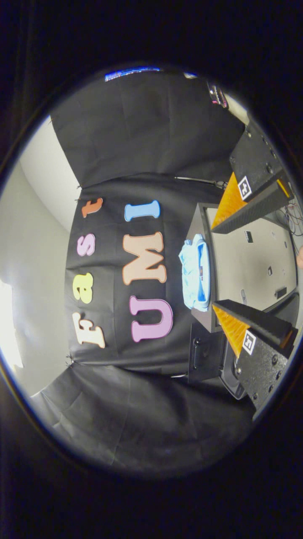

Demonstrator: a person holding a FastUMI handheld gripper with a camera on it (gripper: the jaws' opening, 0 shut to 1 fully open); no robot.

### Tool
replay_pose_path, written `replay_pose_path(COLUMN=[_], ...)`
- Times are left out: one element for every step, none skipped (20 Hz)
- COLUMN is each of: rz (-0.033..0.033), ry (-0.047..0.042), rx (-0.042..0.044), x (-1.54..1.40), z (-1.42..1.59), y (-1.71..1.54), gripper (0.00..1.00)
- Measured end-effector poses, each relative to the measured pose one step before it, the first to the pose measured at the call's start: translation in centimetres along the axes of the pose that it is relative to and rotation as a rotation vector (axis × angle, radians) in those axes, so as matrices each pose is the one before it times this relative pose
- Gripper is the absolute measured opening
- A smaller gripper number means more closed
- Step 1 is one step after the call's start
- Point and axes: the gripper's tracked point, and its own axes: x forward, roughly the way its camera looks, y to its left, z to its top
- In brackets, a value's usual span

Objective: Put the clothes into the washing machine and then close the washing machine lid.

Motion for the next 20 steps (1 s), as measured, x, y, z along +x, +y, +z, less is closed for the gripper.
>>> replay_pose_path(rz=[0.01778,0.00842,0.01555,0.01455,0.01024,0.00321,-0.00069,-0.00191,0.00283,0.00281,-0.00122,0.0069,-0.00225,-0.00046,-0.01078,-0.00951,-0.01349,0.0039,-0.00402,-0.00759], ry=[0.01487,0.01385,0.01273,0.02862,0.0268,0.02345,0.00332,0.01934,0.01153,0.01574,0.00846,0.01903,0.00825,0.03464,0.01038,0.03523,0.01375,0.03592,0.02226,0.05962], rx=[-0.01798,-0.00743,0.00422,0.00663,0.01074,0.00761,0.00814,-0.01401,-0.0134,-0.00989,0.00519,0.0117,0.01279,0.00534,0.01008,-0.00395,0.00029,-0.00518,-0.00918,-0.01891], x=[0.88,1.178,1.263,1.38,1.466,1.269,1.547,1.581,1.391,1.661,1.864,1.807,1.984,1.942,1.87,1.741,1.607,1.422,1.54,1.403], z=[-0.01,0.276,0.41,0.209,0.098,0.227,0.687,0.441,0.204,0.065,0.351,0.111,0.246,-0.12,0.149,-0.243,0.111,-0.417,-0.158,-1.057], y=[0.194,-0.203,-0.066,-0.131,-0.308,-0.38,-0.414,-0.249,-0.12,0.076,-0.084,0.319,0.13,0.13,-0.038,0.008,0.137,0.619,0.431,0.312], gripper=[0.96,0.96,0.96,0.96,0.97,0.97,0.97,0.97,0.97,0.97,0.97,0.97,0.97,0.97,0.97,0.97,0.97,0.97,0.97,0.97])
